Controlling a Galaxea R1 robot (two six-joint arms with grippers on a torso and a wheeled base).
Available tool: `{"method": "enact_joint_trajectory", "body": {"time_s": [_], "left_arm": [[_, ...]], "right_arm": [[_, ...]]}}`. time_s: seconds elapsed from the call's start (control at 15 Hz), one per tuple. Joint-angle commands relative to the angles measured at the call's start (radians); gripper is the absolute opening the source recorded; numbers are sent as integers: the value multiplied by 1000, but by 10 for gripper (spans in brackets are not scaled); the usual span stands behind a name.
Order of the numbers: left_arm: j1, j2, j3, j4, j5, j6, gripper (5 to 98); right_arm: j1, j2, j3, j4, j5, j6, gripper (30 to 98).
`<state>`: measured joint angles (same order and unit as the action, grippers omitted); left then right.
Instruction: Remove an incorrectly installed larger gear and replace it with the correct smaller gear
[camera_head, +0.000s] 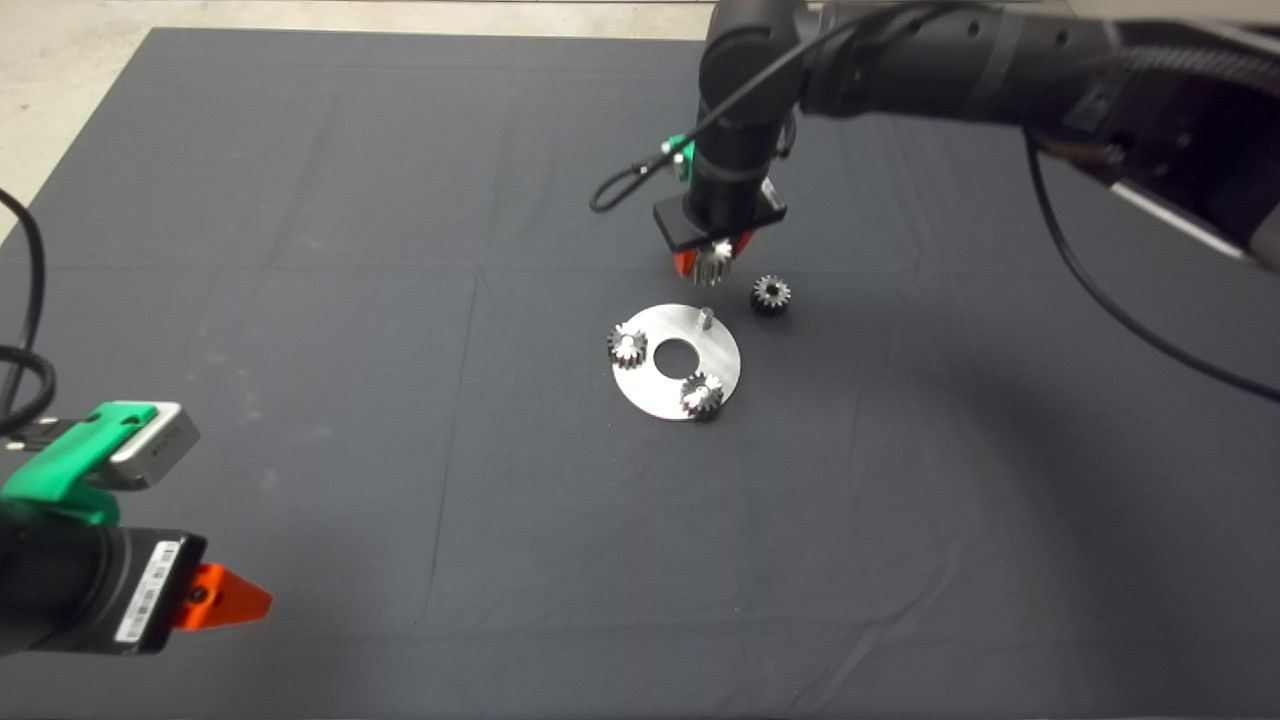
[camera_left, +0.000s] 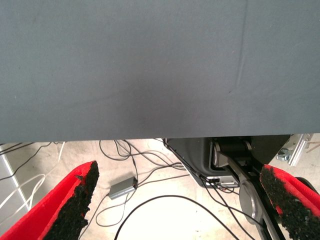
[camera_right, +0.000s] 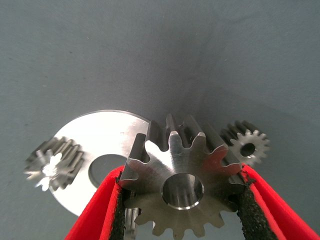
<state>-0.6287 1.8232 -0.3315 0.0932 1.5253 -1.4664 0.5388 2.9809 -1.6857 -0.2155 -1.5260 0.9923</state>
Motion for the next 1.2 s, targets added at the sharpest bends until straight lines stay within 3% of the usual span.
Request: {"method": "enact_joint_trajectory", "body": {"time_s": [0.0,0.13,0.27,0.4,0.67,1.13], "left_arm": [[14,2,0,5,56,-3,839],[14,3,2,3,56,-3,839],[14,3,10,5,55,-4,839],[14,3,11,5,53,-8,839],[14,2,19,49,53,-23,839],[14,3,13,63,53,-26,839]], "right_arm": [[58,-10,3,76,-89,-3,478],[22,-72,-6,74,-91,-4,477],[-110,-149,-48,68,-91,-10,477],[-163,-246,-38,67,-91,-35,477],[-163,-415,95,67,-88,-39,477],[-150,-394,128,67,-88,-37,476]]}}
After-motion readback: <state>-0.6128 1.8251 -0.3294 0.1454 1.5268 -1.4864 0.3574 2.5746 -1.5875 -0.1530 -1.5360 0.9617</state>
